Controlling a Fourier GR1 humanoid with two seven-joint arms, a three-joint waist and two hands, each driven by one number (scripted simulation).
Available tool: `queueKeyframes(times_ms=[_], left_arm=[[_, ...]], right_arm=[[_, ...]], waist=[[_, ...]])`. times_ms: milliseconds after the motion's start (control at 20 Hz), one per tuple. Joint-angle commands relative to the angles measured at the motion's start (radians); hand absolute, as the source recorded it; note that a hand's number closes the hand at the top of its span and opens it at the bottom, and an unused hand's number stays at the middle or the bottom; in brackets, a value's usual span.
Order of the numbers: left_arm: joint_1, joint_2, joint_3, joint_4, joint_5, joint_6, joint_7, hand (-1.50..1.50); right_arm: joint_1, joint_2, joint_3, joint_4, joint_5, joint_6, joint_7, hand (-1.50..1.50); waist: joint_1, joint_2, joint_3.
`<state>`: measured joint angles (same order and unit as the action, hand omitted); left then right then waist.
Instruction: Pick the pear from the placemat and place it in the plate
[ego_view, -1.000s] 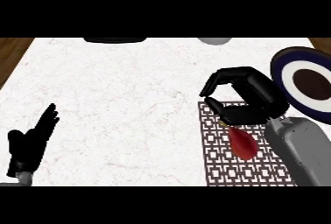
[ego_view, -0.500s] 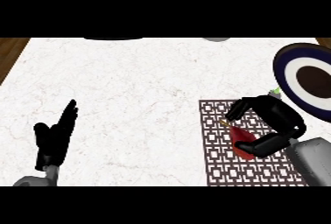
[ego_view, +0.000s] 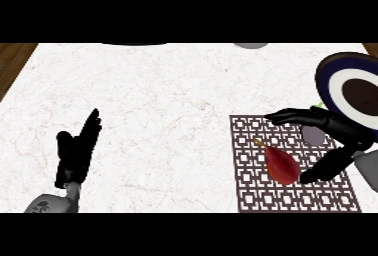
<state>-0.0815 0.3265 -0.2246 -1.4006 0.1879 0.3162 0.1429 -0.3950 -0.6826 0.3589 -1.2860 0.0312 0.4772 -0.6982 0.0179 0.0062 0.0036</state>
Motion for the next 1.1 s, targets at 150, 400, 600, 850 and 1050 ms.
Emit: queueKeyframes(times_ms=[150,400,600,850,1050], left_arm=[[-0.031,-0.033,-0.018,0.023,-0.047,0.032,0.022,0.00],[-0.003,-0.017,-0.002,-0.040,-0.034,0.019,0.048,0.00],[0.013,-0.014,0.015,-0.009,-0.040,-0.001,0.027,0.00],[-0.021,-0.029,0.029,-0.004,-0.050,-0.015,0.060,0.00],[-0.004,-0.079,0.002,-0.026,-0.099,0.032,0.070,0.00]], right_arm=[[-0.143,-0.130,0.048,0.066,0.210,0.044,-0.156,-1.50],[-0.178,-0.123,0.191,0.046,0.353,0.042,-0.063,-1.50],[-0.237,-0.091,0.230,0.069,0.413,0.076,-0.035,-1.50],[-0.232,-0.057,0.250,0.109,0.486,0.082,-0.023,-1.50],[-0.210,-0.010,0.263,0.094,0.528,0.072,-0.006,-1.50]], waist=[[-0.002,-0.001,-0.003],[0.003,-0.004,-0.004],[-0.002,-0.003,-0.004],[-0.010,-0.004,-0.004],[-0.011,-0.005,-0.003]])
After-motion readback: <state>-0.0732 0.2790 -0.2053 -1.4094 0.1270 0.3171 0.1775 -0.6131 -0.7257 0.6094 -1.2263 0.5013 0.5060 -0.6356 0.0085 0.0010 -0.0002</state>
